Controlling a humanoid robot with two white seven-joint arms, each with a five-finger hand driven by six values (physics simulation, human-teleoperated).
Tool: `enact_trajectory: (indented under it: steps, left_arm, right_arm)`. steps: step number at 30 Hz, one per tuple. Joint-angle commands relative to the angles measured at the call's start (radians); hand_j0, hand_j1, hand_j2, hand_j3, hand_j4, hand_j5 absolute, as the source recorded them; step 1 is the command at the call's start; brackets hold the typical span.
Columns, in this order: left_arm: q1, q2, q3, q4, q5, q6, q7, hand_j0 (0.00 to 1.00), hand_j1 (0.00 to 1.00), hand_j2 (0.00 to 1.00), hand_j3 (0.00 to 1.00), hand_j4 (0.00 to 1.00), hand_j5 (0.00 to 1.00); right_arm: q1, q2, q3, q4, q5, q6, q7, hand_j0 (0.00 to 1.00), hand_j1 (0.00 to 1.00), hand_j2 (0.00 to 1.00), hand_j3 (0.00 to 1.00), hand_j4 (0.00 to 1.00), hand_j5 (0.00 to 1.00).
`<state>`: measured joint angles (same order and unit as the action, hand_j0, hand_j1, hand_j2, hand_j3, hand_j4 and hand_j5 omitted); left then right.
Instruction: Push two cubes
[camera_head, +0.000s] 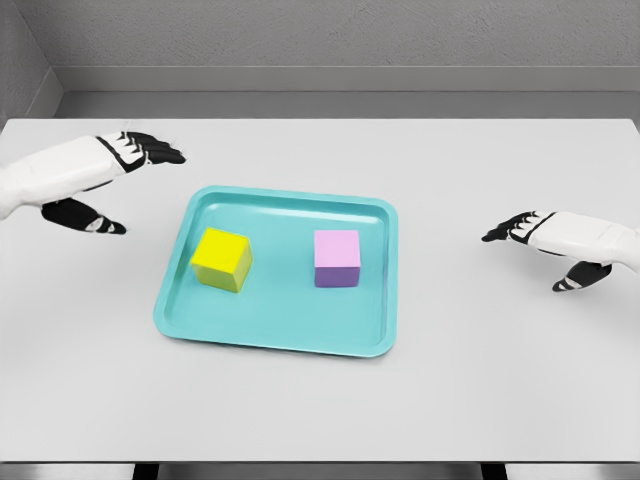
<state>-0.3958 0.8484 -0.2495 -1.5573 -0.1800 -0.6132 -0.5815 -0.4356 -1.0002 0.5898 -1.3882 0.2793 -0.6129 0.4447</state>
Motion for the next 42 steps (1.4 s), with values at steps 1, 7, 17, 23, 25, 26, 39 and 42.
enact_trajectory:
  steps: [1,7,17,23,25,26,39,42]
  left_arm:
    - [0.0,-0.031,0.0,0.031,-0.142,0.002,-0.029,1.0,1.0,1.0,1.0,1.0,1.0]
    - [-0.009,-0.064,-0.027,0.082,-0.259,0.002,0.022,1.0,1.0,1.0,1.0,1.0,1.0]
    - [-0.017,-0.011,-0.043,0.04,-0.309,0.002,-0.029,0.65,0.65,0.65,0.65,0.65,0.65]
    - [-0.012,-0.022,-0.045,-0.007,-0.294,0.002,-0.029,0.66,0.66,0.66,0.66,0.66,0.66]
    - [-0.012,-0.028,-0.045,0.003,-0.296,0.002,-0.029,0.66,0.66,0.66,0.66,0.66,0.66]
    - [-0.012,-0.029,-0.045,0.013,-0.296,0.002,-0.029,0.66,0.66,0.66,0.66,0.66,0.66]
    - [0.011,-0.038,-0.068,-0.006,-0.268,0.002,-0.029,0.66,0.66,0.66,0.66,0.66,0.66]
    - [0.011,-0.038,-0.068,-0.009,-0.266,0.002,-0.029,0.66,0.66,0.66,0.66,0.66,0.66]
  right_arm:
    - [0.0,-0.001,0.001,0.0,-0.006,0.002,-0.006,1.0,1.0,1.0,1.0,1.0,1.0]
    - [-0.006,-0.014,0.027,0.067,-0.014,0.002,-0.017,1.0,1.0,1.0,1.0,1.0,1.0]
    - [-0.103,0.02,0.033,0.055,-0.006,0.002,0.115,0.53,0.53,0.53,0.53,0.53,0.53]
    - [-0.103,0.052,0.038,-0.015,-0.006,0.002,0.166,0.14,0.14,0.14,0.14,0.14,0.14]
    - [-0.109,0.087,0.036,-0.017,-0.006,0.002,0.166,0.13,0.13,0.13,0.13,0.13,0.13]
    - [-0.109,0.101,0.036,-0.017,-0.006,0.002,0.166,0.13,0.13,0.13,0.13,0.13,0.13]
    - [-0.219,0.238,0.123,-0.021,0.09,0.002,0.166,0.13,0.13,0.13,0.13,0.13,0.13]
    - [-0.248,0.244,0.159,-0.023,0.106,0.002,0.166,0.13,0.13,0.13,0.13,0.13,0.13]
